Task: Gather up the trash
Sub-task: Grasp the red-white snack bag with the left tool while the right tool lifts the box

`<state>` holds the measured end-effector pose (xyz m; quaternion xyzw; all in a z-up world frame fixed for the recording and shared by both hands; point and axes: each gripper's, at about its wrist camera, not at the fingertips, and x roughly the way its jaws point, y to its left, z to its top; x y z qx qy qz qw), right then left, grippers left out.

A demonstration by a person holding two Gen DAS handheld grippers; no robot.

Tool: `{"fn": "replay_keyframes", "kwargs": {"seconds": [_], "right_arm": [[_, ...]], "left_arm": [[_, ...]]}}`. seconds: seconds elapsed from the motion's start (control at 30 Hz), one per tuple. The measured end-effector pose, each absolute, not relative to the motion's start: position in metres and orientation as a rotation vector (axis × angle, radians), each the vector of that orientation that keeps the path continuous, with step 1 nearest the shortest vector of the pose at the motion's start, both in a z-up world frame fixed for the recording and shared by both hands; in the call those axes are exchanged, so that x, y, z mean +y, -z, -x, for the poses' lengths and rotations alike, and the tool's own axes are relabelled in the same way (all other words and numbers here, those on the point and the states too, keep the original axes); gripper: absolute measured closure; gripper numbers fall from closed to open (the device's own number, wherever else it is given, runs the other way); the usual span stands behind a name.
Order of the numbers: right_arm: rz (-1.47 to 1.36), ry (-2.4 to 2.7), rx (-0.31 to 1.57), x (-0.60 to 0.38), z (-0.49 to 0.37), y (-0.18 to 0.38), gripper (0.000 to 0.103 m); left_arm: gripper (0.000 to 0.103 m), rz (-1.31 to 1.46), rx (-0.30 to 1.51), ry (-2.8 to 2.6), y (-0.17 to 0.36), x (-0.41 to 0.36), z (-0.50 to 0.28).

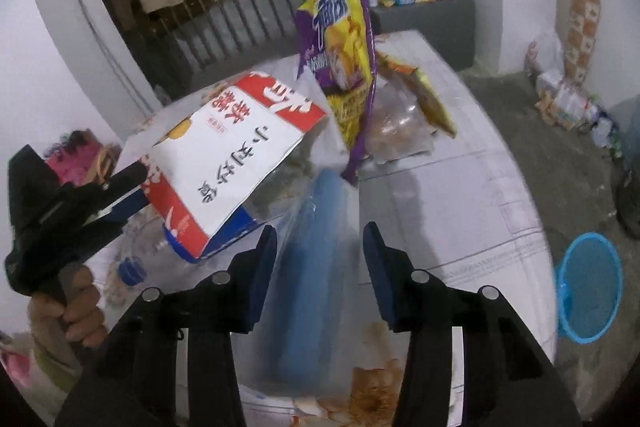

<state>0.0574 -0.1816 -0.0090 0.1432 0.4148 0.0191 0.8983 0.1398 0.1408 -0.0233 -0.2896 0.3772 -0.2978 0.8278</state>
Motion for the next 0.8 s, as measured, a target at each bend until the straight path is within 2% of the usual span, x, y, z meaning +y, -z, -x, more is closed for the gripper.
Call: {"fn": "replay_keyframes", "kwargs": {"seconds": [0.13, 0.17, 0.23, 0.3, 0.37, 0.43, 0.5, 0.57, 0.77, 0.8], "right_arm": [[-0.298, -0.027, 0.923, -0.175, -0.054, 0.023, 0.058], [-0.297, -0.029, 0.933, -0.174, -0.052, 0.025, 0.058], [-0.291, -0.041, 0.948, -0.173, -0.050, 0.027, 0.055], [-0.295, -0.044, 0.961, -0.172, -0.047, 0.028, 0.030], [-0.286, -0.046, 0.987, -0.168, -0.047, 0.031, 0.022], [-0.260, -0.035, 1.022, -0.161, -0.049, 0.038, 0.016], [-0.216, -0.014, 1.063, -0.153, -0.052, 0.046, 0.015], [-0.198, -0.025, 1.083, -0.147, -0.053, 0.053, 0.009], [-0.140, -0.008, 1.116, -0.136, -0.058, 0.065, 0.009], [-0.142, -0.008, 1.109, -0.136, -0.058, 0.064, 0.014]], "left_arm": [[0.066, 0.651, 0.805, 0.629, 0.027, 0.139, -0.143], [0.071, 0.658, 0.806, 0.633, 0.027, 0.139, -0.143], [0.076, 0.656, 0.802, 0.637, 0.027, 0.138, -0.142], [0.082, 0.647, 0.790, 0.645, 0.024, 0.136, -0.138], [0.088, 0.633, 0.784, 0.657, 0.021, 0.134, -0.134], [0.090, 0.612, 0.771, 0.669, 0.017, 0.131, -0.128], [0.093, 0.580, 0.753, 0.677, 0.013, 0.128, -0.121], [0.095, 0.553, 0.741, 0.687, 0.008, 0.125, -0.115], [0.097, 0.471, 0.696, 0.696, -0.003, 0.118, -0.096], [0.098, 0.460, 0.683, 0.697, -0.006, 0.118, -0.093]]}}
